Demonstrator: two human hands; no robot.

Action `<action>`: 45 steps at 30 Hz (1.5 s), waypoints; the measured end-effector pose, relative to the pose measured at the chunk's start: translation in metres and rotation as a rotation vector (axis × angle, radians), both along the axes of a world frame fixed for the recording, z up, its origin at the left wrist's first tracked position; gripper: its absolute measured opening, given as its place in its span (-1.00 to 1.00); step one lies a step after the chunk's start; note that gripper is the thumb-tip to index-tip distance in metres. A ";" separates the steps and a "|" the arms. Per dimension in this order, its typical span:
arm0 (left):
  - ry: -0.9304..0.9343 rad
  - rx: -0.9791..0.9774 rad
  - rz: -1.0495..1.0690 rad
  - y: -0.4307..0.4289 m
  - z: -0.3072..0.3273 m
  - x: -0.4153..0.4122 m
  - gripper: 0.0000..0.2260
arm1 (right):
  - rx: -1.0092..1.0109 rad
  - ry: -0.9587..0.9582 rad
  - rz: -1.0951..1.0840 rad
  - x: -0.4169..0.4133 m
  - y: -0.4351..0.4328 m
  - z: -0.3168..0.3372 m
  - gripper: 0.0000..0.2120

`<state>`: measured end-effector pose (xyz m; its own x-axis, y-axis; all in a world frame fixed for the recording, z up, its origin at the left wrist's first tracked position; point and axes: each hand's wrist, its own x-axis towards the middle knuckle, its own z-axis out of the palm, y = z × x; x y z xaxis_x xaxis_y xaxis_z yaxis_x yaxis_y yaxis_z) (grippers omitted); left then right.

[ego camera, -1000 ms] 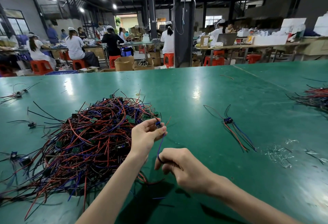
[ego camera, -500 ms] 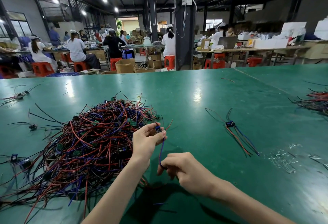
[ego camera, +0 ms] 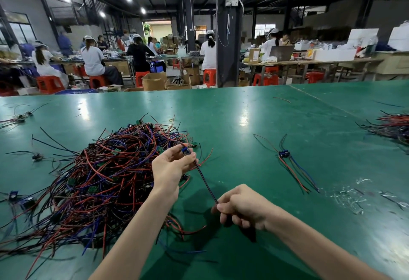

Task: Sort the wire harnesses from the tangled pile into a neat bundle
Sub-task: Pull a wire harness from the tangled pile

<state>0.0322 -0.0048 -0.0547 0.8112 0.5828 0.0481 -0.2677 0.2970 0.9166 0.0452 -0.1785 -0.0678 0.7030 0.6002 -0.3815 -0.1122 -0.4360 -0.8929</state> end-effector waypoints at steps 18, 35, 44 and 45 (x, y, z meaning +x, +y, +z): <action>0.007 -0.052 -0.039 -0.003 -0.001 0.001 -0.76 | 0.088 -0.306 0.432 0.000 -0.008 0.011 -0.87; 0.055 -0.015 -0.218 -0.035 -0.012 -0.002 -0.77 | 0.346 -0.192 -0.084 0.024 -0.009 0.009 -0.84; 0.094 0.001 -0.333 -0.036 -0.018 0.000 -0.75 | 0.381 -0.180 -0.164 0.023 -0.007 0.007 -0.91; 0.098 -0.005 -0.371 -0.036 -0.018 0.000 -0.73 | 0.382 -0.181 -0.174 0.024 -0.007 0.008 -0.91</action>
<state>0.0325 -0.0405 -0.0730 0.9675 0.2492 -0.0421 -0.0526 0.3616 0.9309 0.0690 -0.1858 -0.0597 0.8410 0.5407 -0.0174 0.0178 -0.0599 -0.9980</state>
